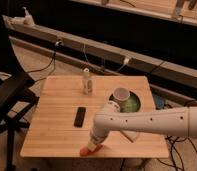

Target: Drag the pepper across the table

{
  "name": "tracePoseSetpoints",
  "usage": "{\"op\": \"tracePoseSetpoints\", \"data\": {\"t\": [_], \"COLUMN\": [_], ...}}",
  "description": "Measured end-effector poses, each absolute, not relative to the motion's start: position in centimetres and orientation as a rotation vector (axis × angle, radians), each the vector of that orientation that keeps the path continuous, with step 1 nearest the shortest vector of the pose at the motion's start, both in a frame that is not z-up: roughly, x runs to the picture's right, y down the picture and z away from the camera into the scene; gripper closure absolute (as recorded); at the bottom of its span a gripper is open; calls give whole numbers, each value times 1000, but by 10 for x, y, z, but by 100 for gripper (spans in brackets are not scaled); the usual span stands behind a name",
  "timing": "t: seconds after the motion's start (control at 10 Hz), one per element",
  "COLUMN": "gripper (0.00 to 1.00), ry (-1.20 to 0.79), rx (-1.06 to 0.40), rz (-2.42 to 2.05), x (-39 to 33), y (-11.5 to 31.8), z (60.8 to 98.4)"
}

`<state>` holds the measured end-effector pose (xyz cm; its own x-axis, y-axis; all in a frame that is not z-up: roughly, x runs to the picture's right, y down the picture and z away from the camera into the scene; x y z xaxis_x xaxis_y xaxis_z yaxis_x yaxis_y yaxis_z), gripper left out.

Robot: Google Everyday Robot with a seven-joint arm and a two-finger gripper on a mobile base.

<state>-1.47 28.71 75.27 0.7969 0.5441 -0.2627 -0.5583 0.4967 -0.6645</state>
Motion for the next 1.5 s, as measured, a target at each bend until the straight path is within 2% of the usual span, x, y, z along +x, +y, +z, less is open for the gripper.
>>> {"op": "tracePoseSetpoints", "data": {"t": [0.2, 0.3, 0.8, 1.1, 1.2, 1.3, 1.4, 1.5], "gripper": [22, 20, 20, 20, 22, 29, 42, 50], "ry": [14, 6, -1, -3, -3, -1, -1, -1], "rx": [-803, -805, -875, -874, -875, -876, -875, -875], "rz": [629, 593, 489, 486, 486, 485, 485, 485], "x": [-10, -11, -19, -20, -20, -20, -20, -20], "y": [289, 291, 314, 312, 312, 312, 311, 311], "z": [749, 748, 768, 768, 768, 768, 767, 767]}}
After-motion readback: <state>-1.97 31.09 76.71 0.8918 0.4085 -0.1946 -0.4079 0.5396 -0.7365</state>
